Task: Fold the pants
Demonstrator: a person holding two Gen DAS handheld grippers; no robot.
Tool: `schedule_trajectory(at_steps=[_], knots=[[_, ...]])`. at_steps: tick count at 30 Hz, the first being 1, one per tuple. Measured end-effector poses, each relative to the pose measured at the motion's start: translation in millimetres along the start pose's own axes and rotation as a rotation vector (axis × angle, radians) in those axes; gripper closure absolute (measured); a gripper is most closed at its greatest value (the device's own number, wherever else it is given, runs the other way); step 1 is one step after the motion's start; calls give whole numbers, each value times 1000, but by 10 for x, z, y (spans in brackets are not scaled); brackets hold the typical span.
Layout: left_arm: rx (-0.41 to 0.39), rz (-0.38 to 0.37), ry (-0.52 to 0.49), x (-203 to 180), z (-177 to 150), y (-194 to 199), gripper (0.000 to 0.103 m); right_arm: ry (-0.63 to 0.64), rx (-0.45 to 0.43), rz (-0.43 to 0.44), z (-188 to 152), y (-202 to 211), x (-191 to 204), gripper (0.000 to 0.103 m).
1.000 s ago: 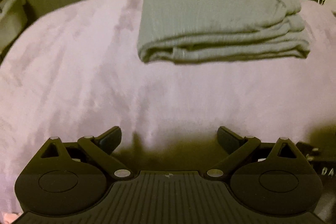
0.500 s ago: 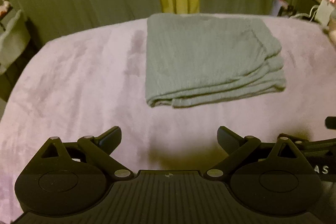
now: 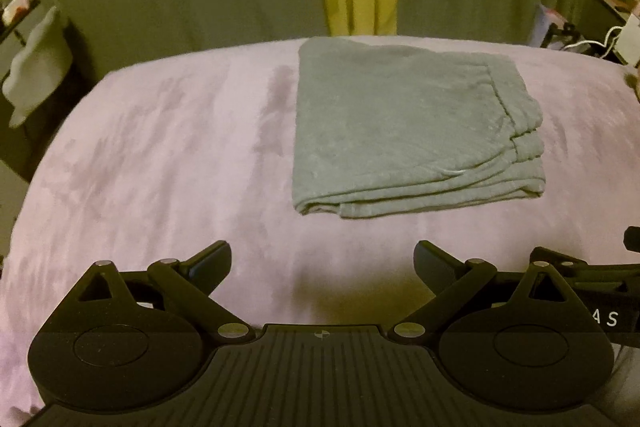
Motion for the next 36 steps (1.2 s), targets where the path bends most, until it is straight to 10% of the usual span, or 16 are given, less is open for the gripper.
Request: schedule_trajectory(at_steps=[36], knots=[[98, 5, 23, -8, -49, -128, 2, 22, 20, -64, 129, -39, -33, 4]])
Point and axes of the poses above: each gripper's, at about its wrist camera, not at the fingertips, and y roughly against the way its jaws point, x to its left, z to its top, the point moved 8 cm from there along -y, roughly the way its jaws point, and after that the axes turned 3 degrees about -x, right-handed, at the moved point
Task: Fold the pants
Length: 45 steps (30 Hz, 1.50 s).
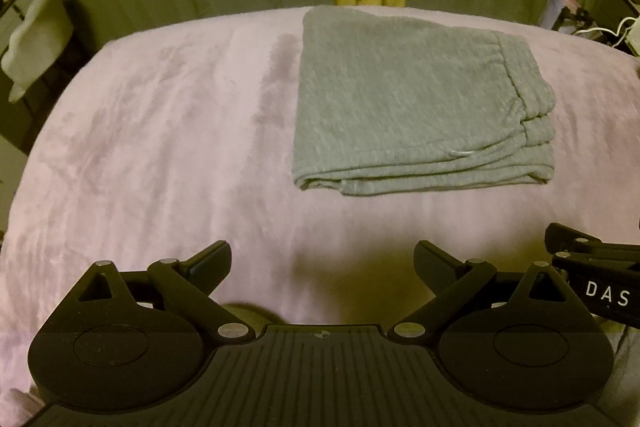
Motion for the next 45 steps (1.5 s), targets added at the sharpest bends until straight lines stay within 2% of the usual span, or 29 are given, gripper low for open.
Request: schedule_trajectory(at_steps=[45], knots=[[8, -23, 13, 13, -42, -15, 2, 16, 8, 2, -38, -16, 66, 4]])
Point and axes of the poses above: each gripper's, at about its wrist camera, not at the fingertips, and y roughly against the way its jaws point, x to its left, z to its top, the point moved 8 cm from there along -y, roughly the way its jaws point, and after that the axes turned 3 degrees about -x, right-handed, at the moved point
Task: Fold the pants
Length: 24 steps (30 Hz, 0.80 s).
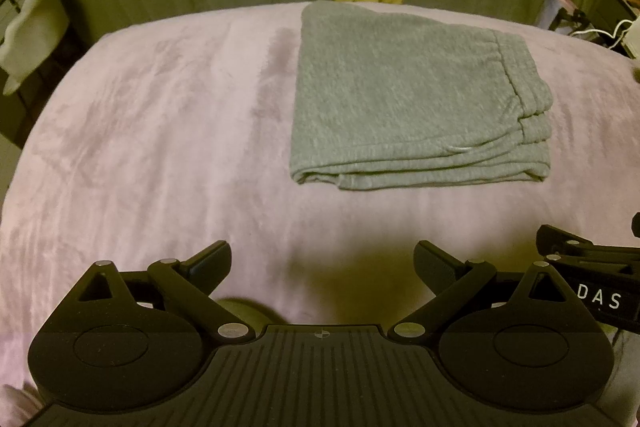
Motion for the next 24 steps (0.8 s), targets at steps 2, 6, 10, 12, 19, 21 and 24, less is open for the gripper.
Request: schedule_trajectory(at_steps=[2, 6, 10, 12, 19, 21, 24], knots=[[0, 0, 1, 3, -5, 1, 2, 2, 0, 1, 0, -1, -3, 4], [1, -2, 1, 3, -3, 3, 2, 3, 1, 3, 0, -5, -2, 4], [4, -6, 5, 8, -6, 3, 2, 2, 0, 1, -1, -2, -2, 4], [3, -6, 6, 12, -5, 1, 2, 2, -1, 1, 0, -1, -3, 4], [4, -8, 10, 19, -9, -1, 2, 1, -2, -4, -3, -2, 24, 4], [4, -9, 12, 19, -14, 2, 2, 0, -1, -4, -5, -2, 27, 4], [4, -9, 11, 20, -15, 1, 2, 1, -2, -4, -3, 0, 26, 4]])
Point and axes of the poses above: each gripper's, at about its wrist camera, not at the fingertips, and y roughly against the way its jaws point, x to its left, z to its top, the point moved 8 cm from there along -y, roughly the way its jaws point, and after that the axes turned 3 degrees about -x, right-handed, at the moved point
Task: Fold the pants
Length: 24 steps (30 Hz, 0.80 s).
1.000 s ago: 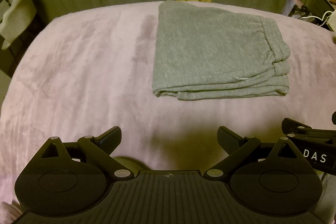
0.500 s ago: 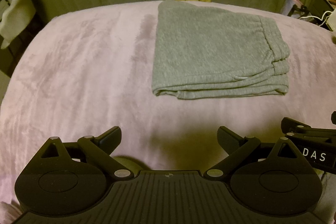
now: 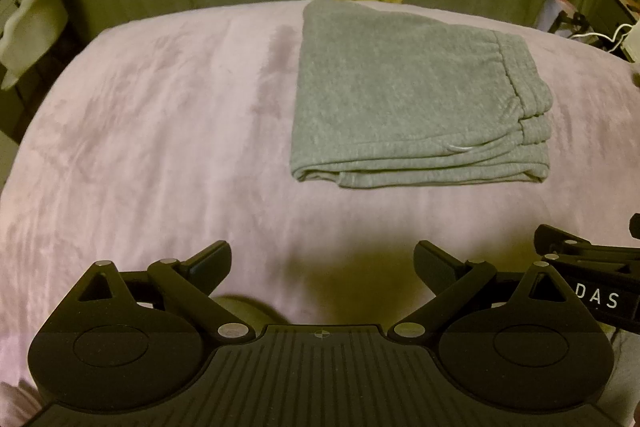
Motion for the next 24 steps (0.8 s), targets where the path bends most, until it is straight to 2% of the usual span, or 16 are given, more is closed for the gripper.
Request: schedule_trajectory(at_steps=[24], knots=[[-5, 5, 7, -14, -23, 33, 2, -6, -3, 0, 7, 27, 3, 4]])
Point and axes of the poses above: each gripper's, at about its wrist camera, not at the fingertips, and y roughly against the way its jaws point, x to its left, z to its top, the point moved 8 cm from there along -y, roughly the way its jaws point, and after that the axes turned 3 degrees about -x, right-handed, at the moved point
